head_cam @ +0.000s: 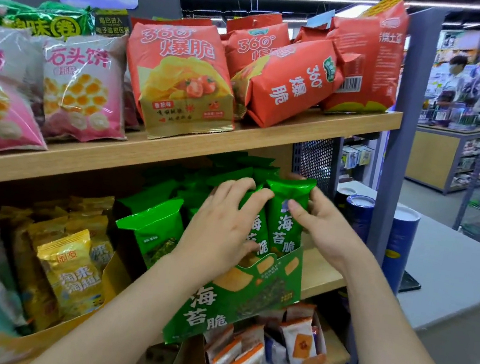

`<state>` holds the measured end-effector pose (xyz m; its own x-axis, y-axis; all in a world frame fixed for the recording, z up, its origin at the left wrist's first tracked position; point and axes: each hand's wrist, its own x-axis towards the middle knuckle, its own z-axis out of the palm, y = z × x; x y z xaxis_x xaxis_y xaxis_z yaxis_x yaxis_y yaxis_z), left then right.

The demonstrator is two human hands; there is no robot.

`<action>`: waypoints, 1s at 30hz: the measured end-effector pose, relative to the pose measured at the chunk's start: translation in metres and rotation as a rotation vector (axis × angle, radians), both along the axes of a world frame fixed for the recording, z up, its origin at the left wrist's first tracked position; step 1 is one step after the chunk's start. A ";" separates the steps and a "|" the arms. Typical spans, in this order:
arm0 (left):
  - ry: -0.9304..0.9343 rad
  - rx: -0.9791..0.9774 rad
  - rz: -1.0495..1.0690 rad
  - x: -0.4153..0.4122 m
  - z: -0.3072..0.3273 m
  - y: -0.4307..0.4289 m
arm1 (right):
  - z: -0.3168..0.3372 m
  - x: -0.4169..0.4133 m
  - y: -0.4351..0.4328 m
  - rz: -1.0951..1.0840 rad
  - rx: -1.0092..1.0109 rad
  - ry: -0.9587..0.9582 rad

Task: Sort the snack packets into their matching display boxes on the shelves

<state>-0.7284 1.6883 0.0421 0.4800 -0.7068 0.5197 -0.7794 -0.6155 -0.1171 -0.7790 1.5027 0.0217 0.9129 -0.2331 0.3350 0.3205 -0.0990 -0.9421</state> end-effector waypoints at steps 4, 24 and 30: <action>0.066 0.023 -0.011 0.000 0.004 0.003 | -0.013 0.008 -0.003 0.034 0.049 0.064; -0.066 0.015 0.145 -0.001 -0.082 0.052 | -0.030 0.044 0.017 -0.356 -0.116 -0.041; -0.003 0.051 0.234 0.003 -0.082 0.040 | -0.049 0.038 0.026 -0.469 -0.323 0.001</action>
